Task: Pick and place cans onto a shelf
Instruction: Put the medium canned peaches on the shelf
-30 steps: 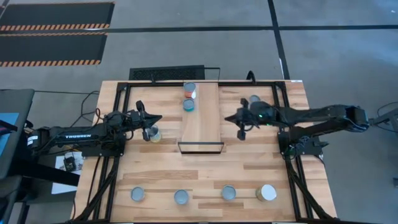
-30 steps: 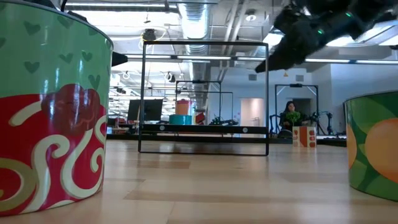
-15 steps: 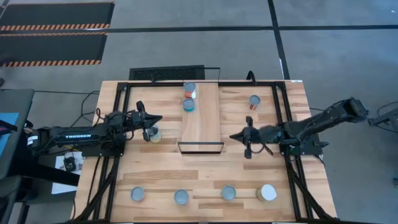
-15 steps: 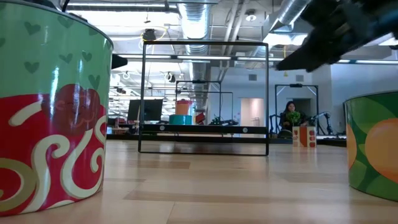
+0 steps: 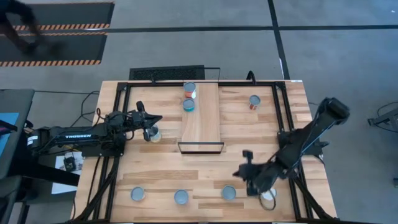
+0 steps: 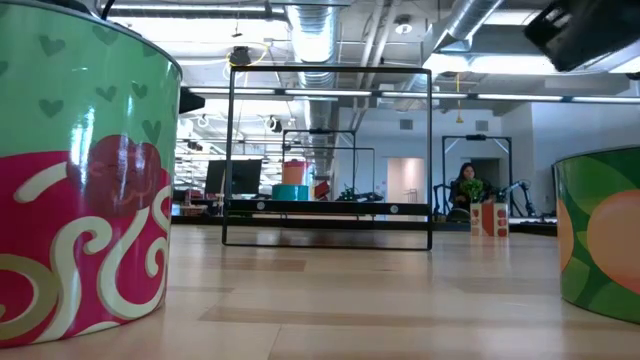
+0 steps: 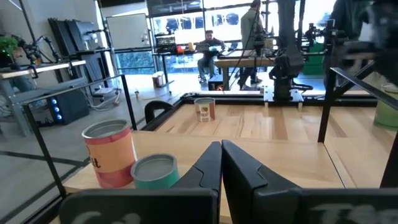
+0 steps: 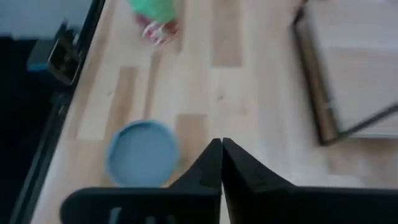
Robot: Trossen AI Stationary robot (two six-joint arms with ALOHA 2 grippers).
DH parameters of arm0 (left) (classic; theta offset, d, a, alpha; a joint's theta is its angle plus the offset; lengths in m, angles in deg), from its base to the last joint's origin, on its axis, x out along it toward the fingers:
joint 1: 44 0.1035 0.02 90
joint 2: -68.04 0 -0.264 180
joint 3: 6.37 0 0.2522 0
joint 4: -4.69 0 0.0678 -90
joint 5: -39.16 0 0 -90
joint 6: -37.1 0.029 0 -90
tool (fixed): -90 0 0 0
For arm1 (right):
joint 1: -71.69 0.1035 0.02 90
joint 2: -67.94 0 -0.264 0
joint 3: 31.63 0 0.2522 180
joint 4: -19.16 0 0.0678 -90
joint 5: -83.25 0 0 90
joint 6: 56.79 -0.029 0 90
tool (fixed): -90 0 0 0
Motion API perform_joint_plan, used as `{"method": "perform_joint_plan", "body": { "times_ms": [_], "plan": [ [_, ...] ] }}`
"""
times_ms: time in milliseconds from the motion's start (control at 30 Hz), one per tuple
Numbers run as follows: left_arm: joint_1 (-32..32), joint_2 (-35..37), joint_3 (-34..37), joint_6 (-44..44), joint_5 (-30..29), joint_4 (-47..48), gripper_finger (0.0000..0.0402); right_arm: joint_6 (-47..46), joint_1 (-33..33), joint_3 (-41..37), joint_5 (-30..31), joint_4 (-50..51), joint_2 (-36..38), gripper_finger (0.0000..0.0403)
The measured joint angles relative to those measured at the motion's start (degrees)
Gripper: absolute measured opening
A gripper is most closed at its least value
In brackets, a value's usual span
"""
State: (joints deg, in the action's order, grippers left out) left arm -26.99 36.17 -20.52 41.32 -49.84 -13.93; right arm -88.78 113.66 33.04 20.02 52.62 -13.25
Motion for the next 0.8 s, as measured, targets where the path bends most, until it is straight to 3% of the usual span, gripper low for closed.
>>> {"method": "perform_joint_plan", "body": {
  "times_ms": [300,467,633,800],
  "plan": [
    [0.0,0.0,0.0,-1.8,0.7,3.2,0.0002,-4.0,4.2,16.3,-6.3,12.3,-15.7,0.0129],
    [0.0,0.0,0.0,-2.1,0.7,6.2,0.0002,-3.7,5.3,21.5,-9.5,15.2,-22.7,0.0163],
    [0.0,0.0,0.0,-2.6,0.7,6.5,0.0002,-1.8,5.2,25.3,-9.0,18.9,-27.9,0.0162],
    [0.0,0.0,0.0,-4.0,0.7,6.3,0.0002,0.6,4.2,27.6,-8.3,21.4,-30.4,0.0116]
  ]
}}
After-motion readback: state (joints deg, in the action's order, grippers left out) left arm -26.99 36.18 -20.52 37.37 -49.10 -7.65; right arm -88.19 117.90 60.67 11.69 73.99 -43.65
